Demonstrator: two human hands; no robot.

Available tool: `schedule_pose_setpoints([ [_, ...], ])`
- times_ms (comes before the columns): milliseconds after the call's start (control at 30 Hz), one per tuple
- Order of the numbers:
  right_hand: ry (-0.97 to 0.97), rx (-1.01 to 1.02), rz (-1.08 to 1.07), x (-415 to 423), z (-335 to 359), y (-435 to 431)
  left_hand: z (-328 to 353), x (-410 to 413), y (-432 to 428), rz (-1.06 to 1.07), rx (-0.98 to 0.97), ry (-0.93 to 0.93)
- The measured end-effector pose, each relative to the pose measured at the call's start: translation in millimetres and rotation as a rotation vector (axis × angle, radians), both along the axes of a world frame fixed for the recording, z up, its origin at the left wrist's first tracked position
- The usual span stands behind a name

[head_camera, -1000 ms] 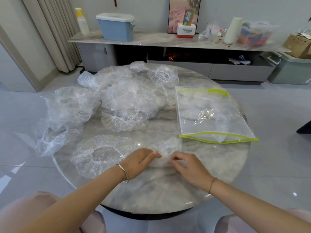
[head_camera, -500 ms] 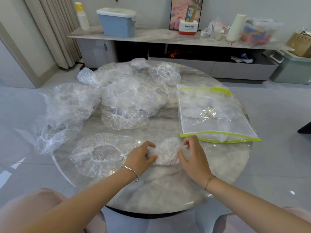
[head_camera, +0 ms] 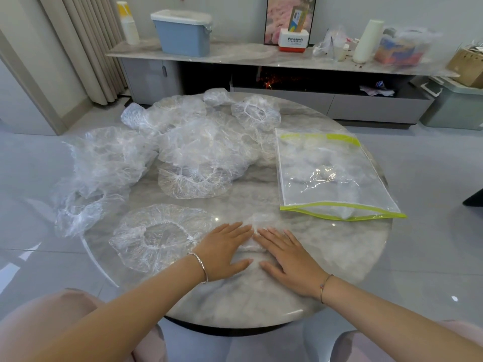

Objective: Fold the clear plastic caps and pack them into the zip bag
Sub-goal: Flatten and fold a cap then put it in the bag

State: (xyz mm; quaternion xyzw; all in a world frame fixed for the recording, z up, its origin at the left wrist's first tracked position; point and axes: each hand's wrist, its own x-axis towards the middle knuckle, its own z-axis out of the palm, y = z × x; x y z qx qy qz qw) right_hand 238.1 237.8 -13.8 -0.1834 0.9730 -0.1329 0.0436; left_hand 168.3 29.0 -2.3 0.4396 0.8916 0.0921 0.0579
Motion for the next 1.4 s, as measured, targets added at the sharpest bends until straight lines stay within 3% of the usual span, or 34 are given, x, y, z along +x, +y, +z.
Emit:
schedule_pose_setpoints([
  [100,0.093,0.018,0.011,-0.5,1.4,2.5,1.6,1.7,-1.8,0.014,-0.065,0.002],
  [267,0.345,-0.021,0.061,2.4,2.6,0.6,8.9,11.0,12.7,-0.034,-0.032,0.253],
  [333,0.378,-0.057,0.051,3.9,5.7,-0.7,9.5,15.8,17.2,-0.041,-0.023,0.325],
  [467,0.344,-0.110,-0.008,3.3,5.8,1.8,11.6,18.8,16.0,0.037,0.052,0.278],
  [600,0.255,-0.277,-0.174,1.1,4.8,0.5,19.4,12.2,16.3,0.259,0.110,-0.016],
  [867,-0.002,-0.682,-0.488,-18.8,10.7,-3.9,22.4,3.9,19.6,0.554,0.427,-0.224],
  [933,-0.018,-0.681,-0.528,-23.4,10.0,-4.8,21.6,2.2,19.8,0.578,0.453,-0.253],
  [1067,-0.002,-0.561,-0.530,-29.0,13.4,-6.8,15.0,-3.5,23.9,0.565,0.319,-0.312],
  [1200,-0.127,-0.500,-0.536,-32.3,17.7,-6.6,6.0,-8.2,30.0,0.531,0.322,-0.345],
  [1300,-0.247,-0.680,-0.564,-33.1,22.7,-1.8,9.6,-12.7,34.8,0.522,0.419,-0.489],
  [1400,-0.348,-0.870,-0.598,-30.8,40.1,8.4,23.7,-16.7,43.9,0.510,0.639,-0.716],
])
